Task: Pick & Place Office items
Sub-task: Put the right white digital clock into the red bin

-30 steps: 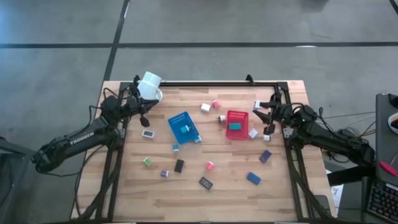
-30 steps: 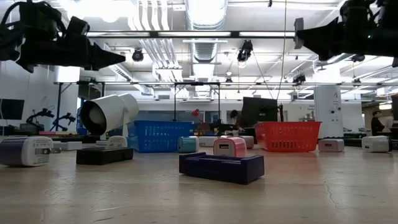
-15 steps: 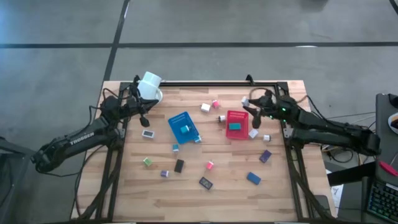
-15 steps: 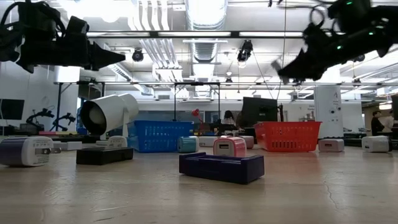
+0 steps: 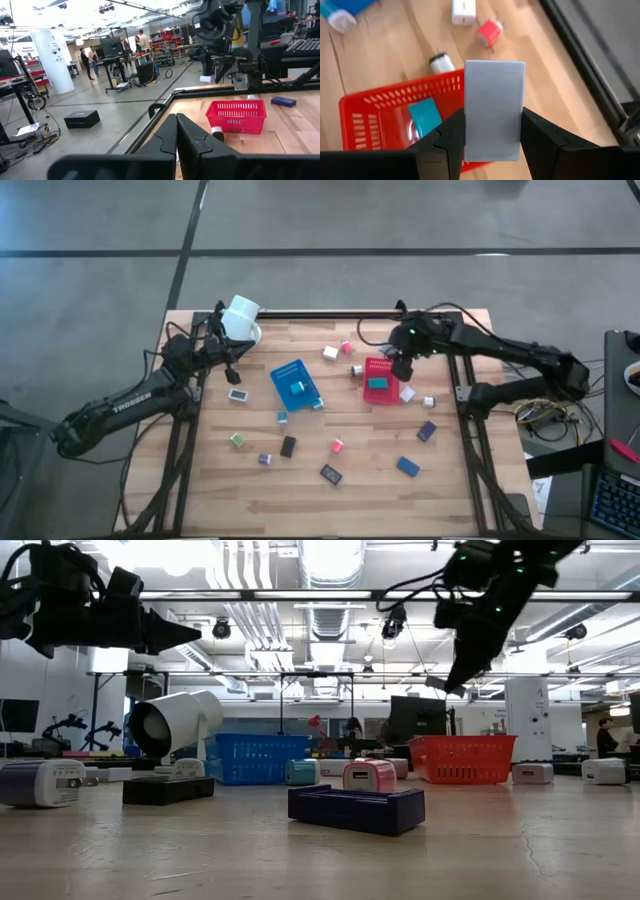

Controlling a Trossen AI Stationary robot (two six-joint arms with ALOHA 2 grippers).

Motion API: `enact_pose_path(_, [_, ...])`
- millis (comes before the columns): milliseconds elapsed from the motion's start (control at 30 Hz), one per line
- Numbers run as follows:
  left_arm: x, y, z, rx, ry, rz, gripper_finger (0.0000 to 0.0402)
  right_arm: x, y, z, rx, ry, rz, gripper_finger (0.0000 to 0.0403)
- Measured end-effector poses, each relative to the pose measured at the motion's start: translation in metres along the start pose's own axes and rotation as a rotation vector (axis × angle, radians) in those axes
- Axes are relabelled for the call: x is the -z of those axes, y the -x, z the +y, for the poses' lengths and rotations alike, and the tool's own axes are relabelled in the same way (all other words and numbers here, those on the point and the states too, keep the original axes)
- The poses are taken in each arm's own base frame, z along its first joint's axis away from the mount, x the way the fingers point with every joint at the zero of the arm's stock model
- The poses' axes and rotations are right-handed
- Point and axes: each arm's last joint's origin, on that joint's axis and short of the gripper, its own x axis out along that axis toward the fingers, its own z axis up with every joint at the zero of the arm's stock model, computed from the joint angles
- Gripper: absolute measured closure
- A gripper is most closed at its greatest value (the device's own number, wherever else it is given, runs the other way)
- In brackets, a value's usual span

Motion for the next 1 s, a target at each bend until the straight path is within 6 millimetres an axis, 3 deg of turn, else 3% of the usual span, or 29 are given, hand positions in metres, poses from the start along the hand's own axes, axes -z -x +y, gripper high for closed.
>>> enact_pose_path(300, [0.000, 0.000, 0.000, 0.000, 0.016, 0.000, 0.0389, -0.025, -0.022, 0.000, -0.036, 0.044, 0.225, 0.0255])
enact_pose_path(633, [0.001, 0.000, 0.000, 0.002, 0.023, 0.009, 0.0397, -0.041, -0.047, 0.022, -0.095, 0.143, 0.414, 0.0255])
enact_pose_path(1000, [0.001, 0.000, 0.000, 0.002, 0.029, 0.014, 0.0394, -0.028, -0.096, 0.035, -0.125, 0.202, 0.559, 0.0255])
